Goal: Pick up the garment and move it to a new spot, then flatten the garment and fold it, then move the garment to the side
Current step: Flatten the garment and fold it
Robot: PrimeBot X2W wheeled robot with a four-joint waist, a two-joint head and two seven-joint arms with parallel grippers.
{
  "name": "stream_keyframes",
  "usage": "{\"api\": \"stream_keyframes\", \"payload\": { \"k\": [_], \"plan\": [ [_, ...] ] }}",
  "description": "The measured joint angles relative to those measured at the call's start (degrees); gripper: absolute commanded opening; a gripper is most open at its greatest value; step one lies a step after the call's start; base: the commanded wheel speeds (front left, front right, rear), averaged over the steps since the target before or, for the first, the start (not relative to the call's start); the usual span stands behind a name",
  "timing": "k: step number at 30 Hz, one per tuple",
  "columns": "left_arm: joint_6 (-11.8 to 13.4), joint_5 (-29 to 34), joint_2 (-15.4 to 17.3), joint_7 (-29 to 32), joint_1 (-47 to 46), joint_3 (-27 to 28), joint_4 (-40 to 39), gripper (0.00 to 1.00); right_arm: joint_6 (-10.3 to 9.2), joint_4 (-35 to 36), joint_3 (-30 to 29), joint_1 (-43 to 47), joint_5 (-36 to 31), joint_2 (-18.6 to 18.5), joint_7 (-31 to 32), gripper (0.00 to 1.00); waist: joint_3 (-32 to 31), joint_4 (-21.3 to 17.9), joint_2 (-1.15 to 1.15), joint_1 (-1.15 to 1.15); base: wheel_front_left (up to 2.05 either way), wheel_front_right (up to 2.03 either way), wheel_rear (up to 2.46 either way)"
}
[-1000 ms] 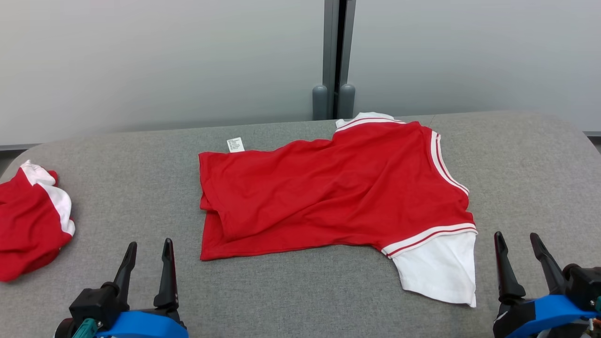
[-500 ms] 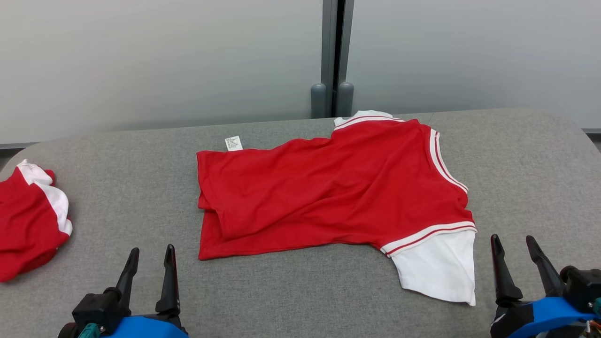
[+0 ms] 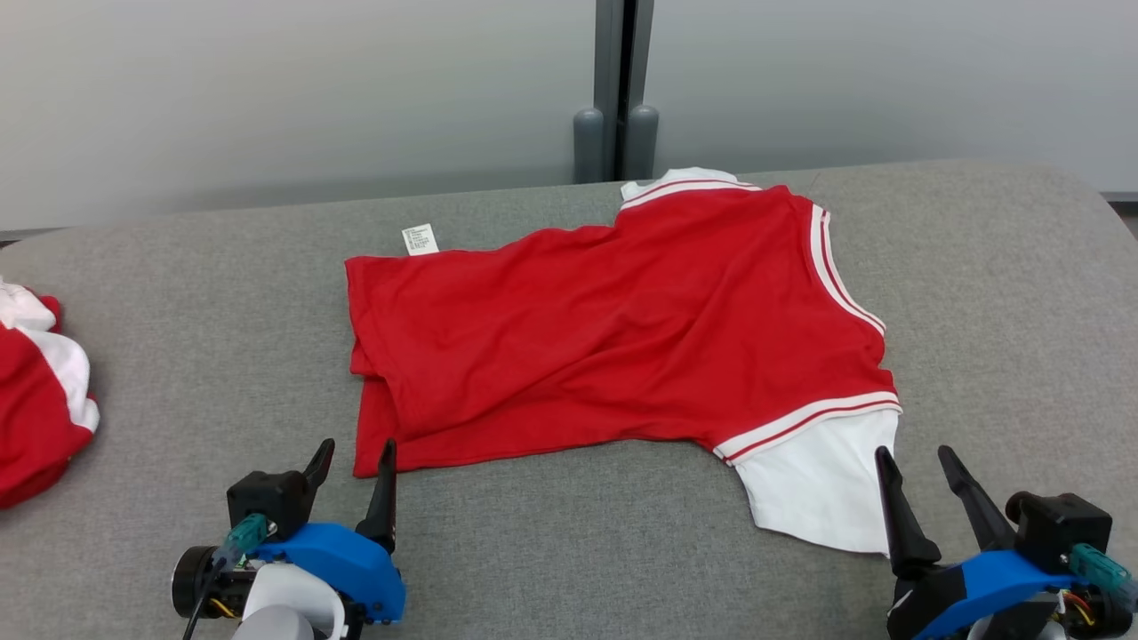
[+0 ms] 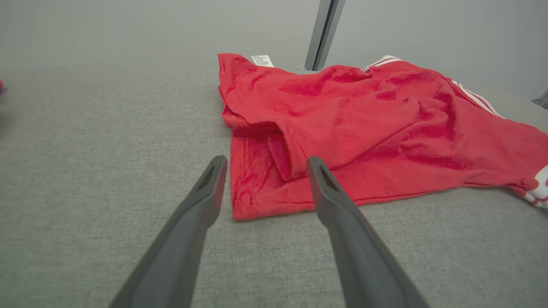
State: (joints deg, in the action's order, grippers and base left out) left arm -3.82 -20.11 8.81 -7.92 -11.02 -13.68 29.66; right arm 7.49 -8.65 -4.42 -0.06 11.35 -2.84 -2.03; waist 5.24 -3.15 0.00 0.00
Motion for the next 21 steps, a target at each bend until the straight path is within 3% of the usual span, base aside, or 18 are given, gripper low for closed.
{"api": "stream_keyframes", "payload": {
  "k": [7, 13, 14, 15, 21],
  "plan": [
    [3.9, -0.3, -1.2, 2.3, -6.0, 1.0, 11.0, 1.00, 0.00, -2.1, 2.2, -2.3, 0.5, 0.0, -0.1, 1.00, 3.4, -2.0, 0.00, 0.00, 0.00, 0.00, 0.00],
    [4.2, -1.5, -1.5, 2.5, -8.9, 1.6, 15.9, 0.98, 0.00, -3.9, 2.5, -2.6, 1.0, 0.0, 1.6, 1.00, 5.2, -3.0, 0.00, 0.00, 0.00, 0.00, 0.00],
    [4.0, -1.6, -1.5, 2.6, -9.3, 1.7, 16.5, 0.30, 0.00, -4.3, 2.1, -2.6, 1.0, 0.0, 2.3, 1.00, 5.4, -3.0, 0.00, 0.00, 0.00, 0.00, 0.00],
    [3.8, -2.1, -1.6, 2.8, -9.6, 1.8, 17.0, 0.00, -0.01, -4.7, 1.9, -2.6, 1.0, 0.0, 3.1, 1.00, 5.6, -3.1, 0.00, 0.00, 0.00, 0.00, 0.00],
    [2.7, -3.2, -2.3, 1.7, -10.3, 1.7, 18.3, 0.00, -0.01, -7.7, 0.7, -2.3, 2.3, 0.0, 6.0, 1.00, 6.6, -2.6, 0.00, 0.00, 0.00, 0.00, 0.00]
  ]
}}
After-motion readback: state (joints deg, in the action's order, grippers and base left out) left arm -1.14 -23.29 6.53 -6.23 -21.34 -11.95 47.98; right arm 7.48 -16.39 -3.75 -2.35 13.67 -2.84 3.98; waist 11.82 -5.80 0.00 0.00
